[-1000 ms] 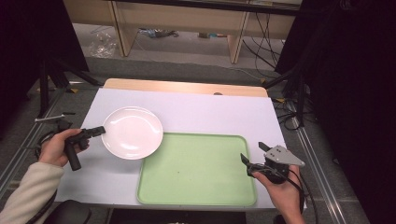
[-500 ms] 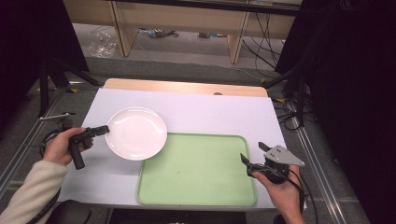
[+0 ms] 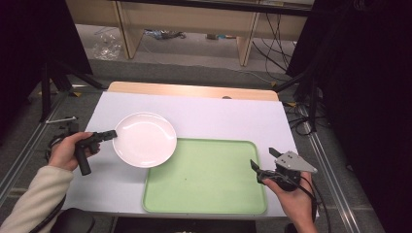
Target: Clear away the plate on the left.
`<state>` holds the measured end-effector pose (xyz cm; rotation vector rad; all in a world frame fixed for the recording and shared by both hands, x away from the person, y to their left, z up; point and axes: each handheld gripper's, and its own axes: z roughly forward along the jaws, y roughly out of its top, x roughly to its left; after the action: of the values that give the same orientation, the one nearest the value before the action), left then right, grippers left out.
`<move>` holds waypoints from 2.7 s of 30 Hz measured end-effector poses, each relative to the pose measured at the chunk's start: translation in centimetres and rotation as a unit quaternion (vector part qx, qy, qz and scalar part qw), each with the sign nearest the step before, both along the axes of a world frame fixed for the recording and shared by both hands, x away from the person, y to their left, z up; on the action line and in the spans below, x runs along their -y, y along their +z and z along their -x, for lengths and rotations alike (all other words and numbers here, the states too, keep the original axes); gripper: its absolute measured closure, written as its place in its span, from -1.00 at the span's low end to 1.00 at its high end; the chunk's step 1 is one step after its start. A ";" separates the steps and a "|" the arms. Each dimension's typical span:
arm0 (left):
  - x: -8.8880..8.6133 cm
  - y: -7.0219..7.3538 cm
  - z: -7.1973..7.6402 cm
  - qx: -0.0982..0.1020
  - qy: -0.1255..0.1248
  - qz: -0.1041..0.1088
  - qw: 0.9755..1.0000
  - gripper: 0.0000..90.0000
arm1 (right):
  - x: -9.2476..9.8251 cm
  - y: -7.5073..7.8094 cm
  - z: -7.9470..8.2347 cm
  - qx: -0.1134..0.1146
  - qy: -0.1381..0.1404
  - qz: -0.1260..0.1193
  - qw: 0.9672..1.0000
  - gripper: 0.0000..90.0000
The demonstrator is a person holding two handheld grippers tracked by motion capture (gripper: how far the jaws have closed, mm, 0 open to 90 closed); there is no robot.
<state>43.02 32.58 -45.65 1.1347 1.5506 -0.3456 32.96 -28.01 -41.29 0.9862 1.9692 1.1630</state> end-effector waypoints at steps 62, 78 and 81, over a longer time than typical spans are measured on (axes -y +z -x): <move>2.7 0.3 -0.7 -0.002 -0.020 0.002 1.000 0.88 | 0.1 0.1 0.0 0.004 -0.001 0.000 1.000 -0.45; 3.8 0.3 -1.0 -0.001 -0.029 0.004 1.000 0.88 | 0.0 0.1 0.1 -0.004 -0.001 -0.005 1.000 -0.45; 3.9 0.3 -1.1 -0.003 -0.034 0.004 0.999 0.88 | 0.0 0.1 0.1 -0.004 -0.001 -0.005 1.000 -0.45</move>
<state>44.08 28.64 -45.32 1.1827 1.5174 -0.4001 32.84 -28.03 -41.18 1.0003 1.9698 1.1700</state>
